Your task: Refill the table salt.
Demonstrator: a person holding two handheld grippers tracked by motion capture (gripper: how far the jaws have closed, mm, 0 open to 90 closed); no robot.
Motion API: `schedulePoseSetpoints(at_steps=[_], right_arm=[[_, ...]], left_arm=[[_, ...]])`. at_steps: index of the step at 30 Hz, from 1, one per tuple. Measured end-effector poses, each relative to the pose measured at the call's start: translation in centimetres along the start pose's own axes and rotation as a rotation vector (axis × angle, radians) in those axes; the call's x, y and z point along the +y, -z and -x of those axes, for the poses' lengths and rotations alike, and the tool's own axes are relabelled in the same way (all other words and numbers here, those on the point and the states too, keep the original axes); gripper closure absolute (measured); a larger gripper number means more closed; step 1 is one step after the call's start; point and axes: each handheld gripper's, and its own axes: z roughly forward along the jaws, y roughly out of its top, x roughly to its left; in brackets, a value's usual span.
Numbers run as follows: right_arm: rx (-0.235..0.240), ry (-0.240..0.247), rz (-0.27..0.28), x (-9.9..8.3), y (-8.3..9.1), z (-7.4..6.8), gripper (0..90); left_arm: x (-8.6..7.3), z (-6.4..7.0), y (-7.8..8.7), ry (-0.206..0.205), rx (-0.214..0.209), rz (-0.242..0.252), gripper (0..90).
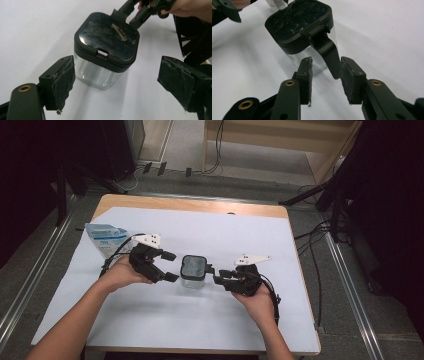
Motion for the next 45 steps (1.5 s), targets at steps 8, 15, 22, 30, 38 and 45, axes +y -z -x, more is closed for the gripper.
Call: schedulePoseSetpoints(at_steps=[8, 15, 22, 30, 38, 45], right_arm=[[-0.002, -0.040, 0.011, 0.1, 0.1, 0.4, 73.8], [0.005, -0.059, -0.001, 0.2, 0.0, 0.6, 90.0], [0.015, -0.061, -0.021, 0.4, -0.4, 0.5, 90.0], [0.008, -0.072, -0.032, 0.3, -0.8, 0.7, 90.0], [0.000, -0.074, -0.029, 0.3, -0.9, 0.7, 90.0], [0.003, -0.082, -0.034, 0.3, -0.9, 0.7, 90.0]], left_arm=[[-0.1, -0.1, -1.4, -0.006, 0.018, -0.013, 10.7], [-0.3, -0.5, -2.6, -0.032, 0.014, -0.032, 4.5], [-0.3, -0.6, -3.8, -0.047, 0.023, -0.041, 4.2], [-0.4, -1.0, -3.9, -0.045, 0.009, -0.001, 9.9], [-0.3, -1.1, -4.0, -0.047, 0.007, 0.005, 13.4], [-0.2, -0.9, -3.9, -0.052, 0.023, -0.003, 13.9]])
